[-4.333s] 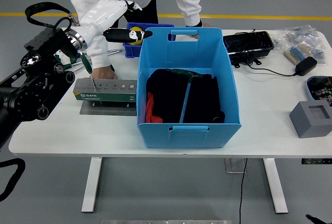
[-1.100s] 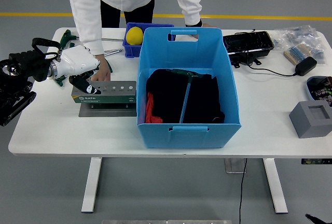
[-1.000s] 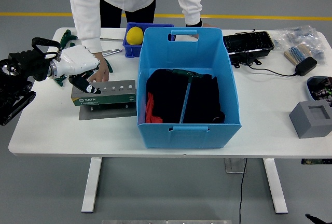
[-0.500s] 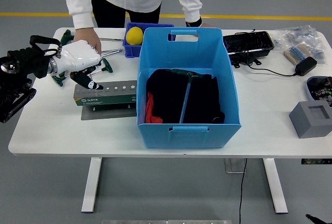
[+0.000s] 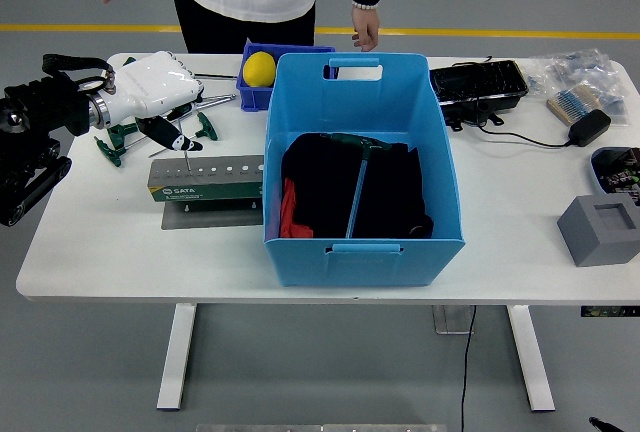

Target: Lift tool from toolbox,place it in box,lift tool from toolbox,place it in box

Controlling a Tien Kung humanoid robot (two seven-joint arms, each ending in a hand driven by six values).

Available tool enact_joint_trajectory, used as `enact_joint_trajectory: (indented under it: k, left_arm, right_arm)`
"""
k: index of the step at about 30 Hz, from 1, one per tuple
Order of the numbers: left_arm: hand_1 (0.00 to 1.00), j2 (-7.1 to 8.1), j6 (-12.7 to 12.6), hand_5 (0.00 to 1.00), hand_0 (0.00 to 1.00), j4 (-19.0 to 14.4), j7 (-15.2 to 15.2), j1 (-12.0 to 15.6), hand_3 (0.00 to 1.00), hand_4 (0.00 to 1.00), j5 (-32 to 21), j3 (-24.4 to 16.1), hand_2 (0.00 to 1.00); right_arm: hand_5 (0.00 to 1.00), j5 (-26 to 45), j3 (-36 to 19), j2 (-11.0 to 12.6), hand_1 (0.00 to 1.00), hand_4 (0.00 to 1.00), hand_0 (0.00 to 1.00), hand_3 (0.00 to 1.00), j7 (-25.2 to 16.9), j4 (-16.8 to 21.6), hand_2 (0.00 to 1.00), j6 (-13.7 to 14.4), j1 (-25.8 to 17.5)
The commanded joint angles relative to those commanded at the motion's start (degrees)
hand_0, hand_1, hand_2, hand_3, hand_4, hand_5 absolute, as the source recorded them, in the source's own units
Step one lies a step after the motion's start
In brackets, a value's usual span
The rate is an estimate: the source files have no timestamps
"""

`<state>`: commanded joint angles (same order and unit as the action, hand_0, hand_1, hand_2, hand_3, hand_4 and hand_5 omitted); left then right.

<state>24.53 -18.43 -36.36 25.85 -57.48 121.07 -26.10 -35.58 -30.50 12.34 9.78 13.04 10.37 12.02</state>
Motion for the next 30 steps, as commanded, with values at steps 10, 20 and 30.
enact_joint_trajectory:
  k: [10, 20, 30]
  left_arm:
    - [0.011, 0.60, -3.3, 0.447, 0.104, -4.5, 0.0, -0.1, 0.036, 0.874, -0.4, -6.1, 0.053]
    - [0.006, 0.05, -4.6, 0.442, 0.103, -14.8, -0.1, 0.3, 0.034, 0.866, -2.8, -10.1, 0.047]
    - [0.013, -5.48, -2.0, 0.423, 0.112, -22.0, -2.6, -0.2, 0.034, 0.845, -6.8, -7.5, 0.047]
  right_arm:
    - [0.652, -0.1, -0.1, -0.1, 0.602, 0.778, 0.620, 0.544, 0.1, 0.0, 0.673, 0.0, -0.1]
    - [0.652, 0.5, 0.3, 0.1, 0.601, 0.779, 0.619, 0.544, -0.1, 0.0, 0.671, 0.0, 0.1]
    - [0.650, -0.3, 0.0, 0.0, 0.601, 0.778, 0.619, 0.543, 0.2, 0.0, 0.672, -0.2, 0.3]
